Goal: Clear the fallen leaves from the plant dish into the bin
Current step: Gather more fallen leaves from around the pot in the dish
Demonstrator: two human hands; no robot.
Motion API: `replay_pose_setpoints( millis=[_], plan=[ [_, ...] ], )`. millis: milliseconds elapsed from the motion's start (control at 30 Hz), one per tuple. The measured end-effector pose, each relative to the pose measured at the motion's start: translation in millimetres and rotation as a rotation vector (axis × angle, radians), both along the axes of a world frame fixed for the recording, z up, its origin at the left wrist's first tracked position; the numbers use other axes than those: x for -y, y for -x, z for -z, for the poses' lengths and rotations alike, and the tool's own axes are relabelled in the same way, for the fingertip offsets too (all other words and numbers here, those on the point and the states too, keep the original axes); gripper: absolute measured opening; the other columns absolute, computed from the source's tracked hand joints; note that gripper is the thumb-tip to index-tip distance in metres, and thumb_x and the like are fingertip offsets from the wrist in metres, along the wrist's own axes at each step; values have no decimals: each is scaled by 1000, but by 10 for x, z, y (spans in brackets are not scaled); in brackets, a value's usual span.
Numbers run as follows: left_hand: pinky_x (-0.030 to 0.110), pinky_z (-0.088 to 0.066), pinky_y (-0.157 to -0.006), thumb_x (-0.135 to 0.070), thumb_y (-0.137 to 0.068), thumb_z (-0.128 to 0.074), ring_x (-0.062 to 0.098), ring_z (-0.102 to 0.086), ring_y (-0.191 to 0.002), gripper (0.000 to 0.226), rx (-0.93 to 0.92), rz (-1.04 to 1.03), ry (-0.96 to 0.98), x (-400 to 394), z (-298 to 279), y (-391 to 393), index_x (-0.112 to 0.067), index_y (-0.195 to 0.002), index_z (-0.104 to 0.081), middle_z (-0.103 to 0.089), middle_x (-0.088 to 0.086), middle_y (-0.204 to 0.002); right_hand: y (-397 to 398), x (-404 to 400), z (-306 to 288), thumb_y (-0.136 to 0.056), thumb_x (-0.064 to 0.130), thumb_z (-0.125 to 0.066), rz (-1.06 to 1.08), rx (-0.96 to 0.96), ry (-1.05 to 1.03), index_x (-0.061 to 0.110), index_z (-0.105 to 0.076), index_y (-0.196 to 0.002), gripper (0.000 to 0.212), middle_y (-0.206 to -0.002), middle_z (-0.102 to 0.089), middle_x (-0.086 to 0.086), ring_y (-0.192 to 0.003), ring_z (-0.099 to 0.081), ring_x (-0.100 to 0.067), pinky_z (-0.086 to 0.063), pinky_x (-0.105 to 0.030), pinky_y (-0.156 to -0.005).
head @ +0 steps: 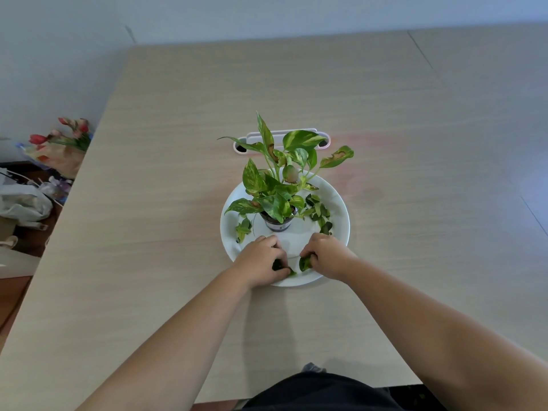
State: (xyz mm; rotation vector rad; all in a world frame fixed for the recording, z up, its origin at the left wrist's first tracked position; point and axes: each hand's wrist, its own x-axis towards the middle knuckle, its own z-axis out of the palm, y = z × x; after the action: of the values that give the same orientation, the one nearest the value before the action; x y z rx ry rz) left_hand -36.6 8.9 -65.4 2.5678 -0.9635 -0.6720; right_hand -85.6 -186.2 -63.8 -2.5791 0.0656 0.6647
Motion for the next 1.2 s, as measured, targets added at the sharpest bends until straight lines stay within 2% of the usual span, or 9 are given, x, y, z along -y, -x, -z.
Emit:
replay_pose_setpoints(
  millis=[100, 200, 300, 367, 600, 767, 933, 1100, 1200],
  plan=[
    [35, -45, -89, -48, -79, -67, 14, -47, -101, 21, 60, -29, 23, -71, -9, 1, -31, -91, -72, -52, -10, -98, 4, 3, -30, -89, 6, -45, -19, -13, 25, 22, -70, -112, 38, -119, -59, -1, -114, -54, -21, -48, -35, -97],
    [30, -43, -85, -55, -79, -67, 17, -47, -104, 31, 143, -152, -30, -46, -68, 18, -30, -99, -69, -52, -8, -103, -31, -20, -74, -90, 25, -54, 6, 28, 59, 23, -68, -115, 28, -118, -57, -1, -113, -54, -21, -50, -37, -93],
    [35, -48, -81, -60, -73, -69, 19, -48, -105, 50, 84, -257, -123, 86, -114, 83, -27, -110, -63, -49, -3, -109, -73, -110, -130, -77, 51, -67, -18, -44, 173, 24, -64, -115, 47, -113, -54, 0, -106, -55, -22, -52, -36, -84],
    [37, -50, -80, -57, -73, -71, 24, -54, -103, 53, 68, -252, -176, 173, -96, 145, -26, -115, -61, -48, 1, -113, -86, -188, -138, -72, 55, -69, -26, -66, 249, 20, -62, -111, 53, -110, -53, -2, -101, -56, -24, -51, -33, -77],
    [37, -50, -83, -37, -81, -72, 29, -58, -100, 47, 55, -251, -190, 257, 0, 170, -26, -125, -60, -44, 5, -116, -101, -268, -89, -85, 19, -62, -25, -94, 267, 12, -57, -113, 29, -115, -51, -8, -100, -58, -29, -49, -34, -73],
    [28, -38, -69, -22, -87, -66, 27, -60, -96, 31, 10, -291, -100, 243, 100, 157, -15, -117, -64, -53, 7, -107, -96, -277, -41, -88, 0, -51, -33, -72, 261, 10, -62, -112, 28, -115, -55, -9, -101, -59, -29, -42, -31, -67],
    [28, -42, -73, -16, -92, -59, 29, -60, -97, 19, 34, -269, -118, 211, 106, 74, -12, -107, -70, -53, 8, -108, -107, -267, -15, -84, -6, -50, -26, -66, 290, 7, -65, -102, 27, -102, -55, -8, -85, -54, -26, -42, -29, -65],
    [35, -48, -77, -8, -90, -57, 30, -59, -94, 12, 30, -288, -101, 211, 107, 34, -11, -97, -66, -54, 8, -106, -131, -183, -21, -84, 2, -51, 90, -90, 167, 6, -72, -98, 25, -95, -66, -7, -91, -63, -26, -48, -27, -60],
    [31, -45, -79, -12, -91, -57, 26, -58, -96, 11, 16, -325, -36, 177, 85, -1, -12, -96, -67, -59, 7, -104, -155, -93, -23, -79, 2, -55, 267, -81, 6, -1, -72, -94, 23, -98, -73, -14, -93, -67, -31, -59, -36, -75]
  ],
)
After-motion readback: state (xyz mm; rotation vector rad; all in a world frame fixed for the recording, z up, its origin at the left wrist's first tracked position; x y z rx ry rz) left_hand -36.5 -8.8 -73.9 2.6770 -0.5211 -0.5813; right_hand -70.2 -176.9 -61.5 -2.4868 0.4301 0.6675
